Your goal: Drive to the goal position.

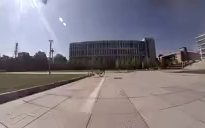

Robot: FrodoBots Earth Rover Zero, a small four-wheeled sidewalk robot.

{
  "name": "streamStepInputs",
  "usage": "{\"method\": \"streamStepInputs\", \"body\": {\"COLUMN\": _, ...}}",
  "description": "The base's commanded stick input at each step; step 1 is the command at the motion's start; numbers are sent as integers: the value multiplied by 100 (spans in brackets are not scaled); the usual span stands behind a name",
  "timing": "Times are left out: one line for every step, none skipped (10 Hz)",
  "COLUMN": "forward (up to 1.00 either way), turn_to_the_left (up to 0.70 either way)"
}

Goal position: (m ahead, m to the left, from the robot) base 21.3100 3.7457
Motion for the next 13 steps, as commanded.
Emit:
{"method": "streamStepInputs", "body": {"forward": 6, "turn_to_the_left": 0}}
{"method": "streamStepInputs", "body": {"forward": 6, "turn_to_the_left": 0}}
{"method": "streamStepInputs", "body": {"forward": 6, "turn_to_the_left": 0}}
{"method": "streamStepInputs", "body": {"forward": 6, "turn_to_the_left": 0}}
{"method": "streamStepInputs", "body": {"forward": 6, "turn_to_the_left": 0}}
{"method": "streamStepInputs", "body": {"forward": 6, "turn_to_the_left": 0}}
{"method": "streamStepInputs", "body": {"forward": 6, "turn_to_the_left": 0}}
{"method": "streamStepInputs", "body": {"forward": 6, "turn_to_the_left": 0}}
{"method": "streamStepInputs", "body": {"forward": 6, "turn_to_the_left": 0}}
{"method": "streamStepInputs", "body": {"forward": 6, "turn_to_the_left": 0}}
{"method": "streamStepInputs", "body": {"forward": 6, "turn_to_the_left": 0}}
{"method": "streamStepInputs", "body": {"forward": 6, "turn_to_the_left": 0}}
{"method": "streamStepInputs", "body": {"forward": 6, "turn_to_the_left": 0}}
